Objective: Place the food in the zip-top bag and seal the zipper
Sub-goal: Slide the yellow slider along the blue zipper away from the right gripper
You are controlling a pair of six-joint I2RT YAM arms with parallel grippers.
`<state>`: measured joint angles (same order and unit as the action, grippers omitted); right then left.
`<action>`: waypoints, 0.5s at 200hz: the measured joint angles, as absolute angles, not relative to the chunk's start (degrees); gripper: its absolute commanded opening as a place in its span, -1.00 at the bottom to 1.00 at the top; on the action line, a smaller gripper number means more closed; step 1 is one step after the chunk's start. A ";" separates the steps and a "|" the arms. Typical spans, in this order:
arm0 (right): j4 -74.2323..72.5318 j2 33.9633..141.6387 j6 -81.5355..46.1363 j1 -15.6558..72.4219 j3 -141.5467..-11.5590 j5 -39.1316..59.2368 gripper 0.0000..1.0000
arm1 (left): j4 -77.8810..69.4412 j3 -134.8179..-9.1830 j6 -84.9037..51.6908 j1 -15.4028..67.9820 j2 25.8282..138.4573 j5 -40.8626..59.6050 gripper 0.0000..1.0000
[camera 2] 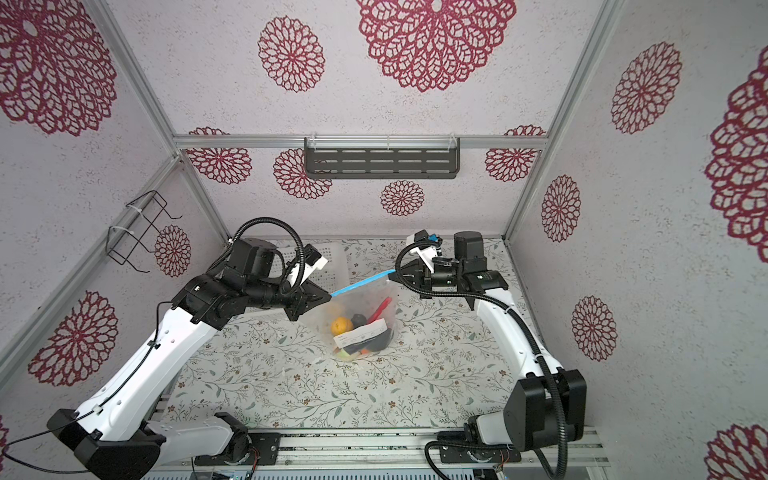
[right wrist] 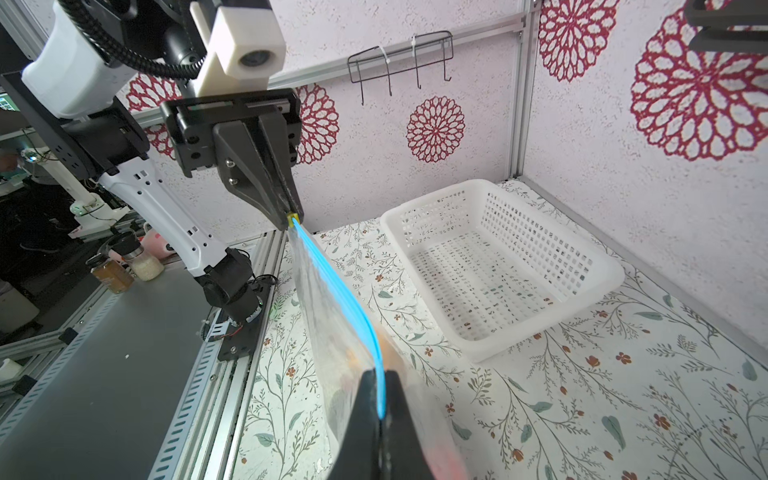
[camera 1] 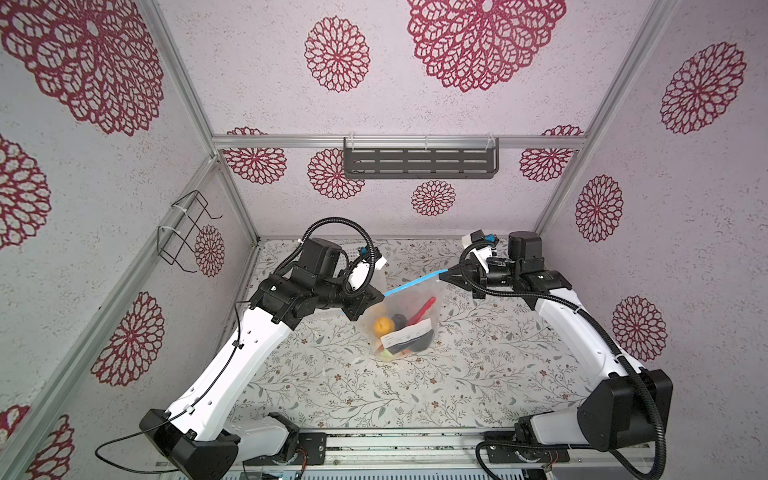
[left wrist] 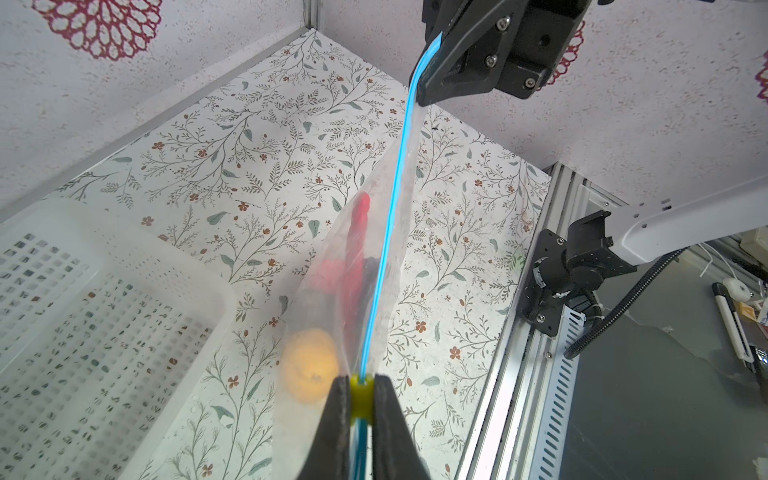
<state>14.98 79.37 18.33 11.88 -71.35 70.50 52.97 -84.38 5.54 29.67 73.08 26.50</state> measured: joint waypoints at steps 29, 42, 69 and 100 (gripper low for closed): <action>16.23 79.37 19.11 11.88 -71.83 70.04 -1.00 | 53.80 -84.31 5.37 29.67 72.55 26.00 -0.79; 16.71 79.37 19.59 11.88 -71.96 69.84 -1.00 | 54.04 -83.99 5.30 29.67 72.12 25.76 -0.79; 17.96 79.37 20.58 11.88 -72.49 69.19 -1.00 | 54.68 -83.48 4.89 29.63 71.13 25.30 -0.79; 18.50 79.37 21.39 11.88 -72.55 68.99 -1.00 | 55.40 -83.44 4.47 29.63 70.59 24.73 -0.79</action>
<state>18.50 79.37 21.39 11.88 -72.55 68.99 55.40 -83.44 4.47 29.63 70.59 24.73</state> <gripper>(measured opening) 0.055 0.108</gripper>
